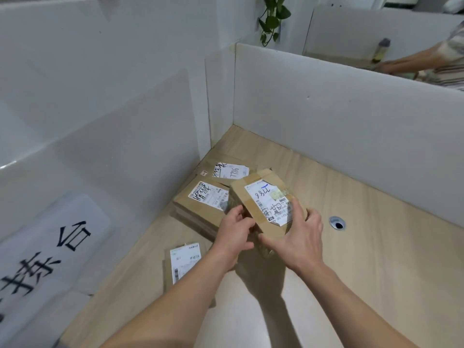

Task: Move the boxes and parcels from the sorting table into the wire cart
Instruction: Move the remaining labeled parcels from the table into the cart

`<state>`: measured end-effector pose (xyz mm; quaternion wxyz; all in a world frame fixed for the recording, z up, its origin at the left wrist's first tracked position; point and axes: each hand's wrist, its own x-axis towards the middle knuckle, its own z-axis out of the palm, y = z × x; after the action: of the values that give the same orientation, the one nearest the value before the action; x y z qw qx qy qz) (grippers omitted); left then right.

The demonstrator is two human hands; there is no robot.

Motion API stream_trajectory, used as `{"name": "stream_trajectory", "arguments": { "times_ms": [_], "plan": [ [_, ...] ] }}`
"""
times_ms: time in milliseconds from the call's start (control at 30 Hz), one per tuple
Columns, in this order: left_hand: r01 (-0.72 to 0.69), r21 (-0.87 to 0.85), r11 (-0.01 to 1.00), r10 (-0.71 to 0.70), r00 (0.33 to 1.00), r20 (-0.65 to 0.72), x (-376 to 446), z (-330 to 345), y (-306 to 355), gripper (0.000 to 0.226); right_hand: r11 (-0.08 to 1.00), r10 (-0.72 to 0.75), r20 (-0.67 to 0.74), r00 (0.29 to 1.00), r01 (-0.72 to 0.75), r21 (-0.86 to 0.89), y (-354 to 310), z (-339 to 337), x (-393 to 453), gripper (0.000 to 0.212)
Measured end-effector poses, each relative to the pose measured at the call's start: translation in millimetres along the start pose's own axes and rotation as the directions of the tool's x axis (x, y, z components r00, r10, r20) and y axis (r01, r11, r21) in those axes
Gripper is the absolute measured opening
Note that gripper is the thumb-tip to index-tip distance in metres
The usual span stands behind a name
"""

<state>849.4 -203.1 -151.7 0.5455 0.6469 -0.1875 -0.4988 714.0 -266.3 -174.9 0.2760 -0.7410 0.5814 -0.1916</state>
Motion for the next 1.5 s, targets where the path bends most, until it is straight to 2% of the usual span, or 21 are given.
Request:
{"name": "stream_trajectory", "arguments": {
  "times_ms": [200,367,500,633,667,800,900,1033,1133,1267,1367,1500],
  "plan": [
    [0.046,0.049,0.998,-0.045,0.999,-0.009,-36.0,15.5,-53.3,0.031,0.998,0.058,0.09,0.994,-0.059,0.006,41.4,0.1,-55.1,0.127],
    [0.138,0.092,0.986,-0.135,0.99,-0.037,-53.0,10.2,-91.9,0.028,0.996,0.083,0.219,0.972,-0.084,-0.001,64.8,12.6,-86.8,0.115],
    [0.198,0.081,0.977,-0.195,0.98,-0.047,-57.1,2.9,-106.1,0.029,0.991,0.07,0.274,0.959,-0.099,0.093,73.9,16.4,-95.8,0.073],
    [0.194,0.068,0.979,-0.19,0.98,-0.057,-57.1,-3.8,-106.7,0.026,0.97,0.129,0.259,0.957,-0.176,0.17,76.8,19.6,-84.6,0.018],
    [0.193,0.084,0.978,-0.188,0.98,-0.06,-55.6,-5.5,-106.9,0.025,0.962,0.151,0.262,0.953,-0.203,0.183,78.5,21.9,-80.0,0.01],
    [0.197,0.171,0.965,-0.185,0.979,-0.084,-45.6,-12.4,-110.0,0.018,0.887,0.252,0.314,0.915,-0.348,0.303,82.1,30.5,-63.5,0.019],
    [0.209,0.214,0.954,-0.194,0.977,-0.09,-33.1,-17.1,-114.0,0.017,0.789,0.326,0.358,0.875,-0.46,0.407,81.4,34.8,-51.6,0.025],
    [0.252,0.264,0.931,-0.234,0.967,-0.099,-15.2,-23.6,-118.2,0.026,0.668,0.397,0.41,0.821,-0.565,0.485,86.6,43.9,-38.6,0.028],
    [0.26,0.293,0.92,-0.251,0.966,-0.068,0.6,-30.7,-125.2,0.031,0.587,0.409,0.474,0.78,-0.623,0.518,97.5,54.7,-34.5,0.04],
    [0.245,0.3,0.922,-0.245,0.969,-0.04,3.0,-34.6,-114.4,0.027,0.485,0.338,0.586,0.736,-0.67,0.562,103.8,64.6,-33.7,0.065],
    [0.256,0.277,0.926,-0.257,0.966,-0.034,5.3,-36.7,-109.7,0.029,0.438,0.3,0.606,0.737,-0.67,0.599,99.1,63.7,-29.9,0.048],
    [0.214,0.26,0.941,-0.223,0.975,0.006,3.5,-40.0,-96.1,0.029,0.449,0.317,0.504,0.803,-0.595,0.666,92.9,53.7,-20.1,0.029]
  ]
}}
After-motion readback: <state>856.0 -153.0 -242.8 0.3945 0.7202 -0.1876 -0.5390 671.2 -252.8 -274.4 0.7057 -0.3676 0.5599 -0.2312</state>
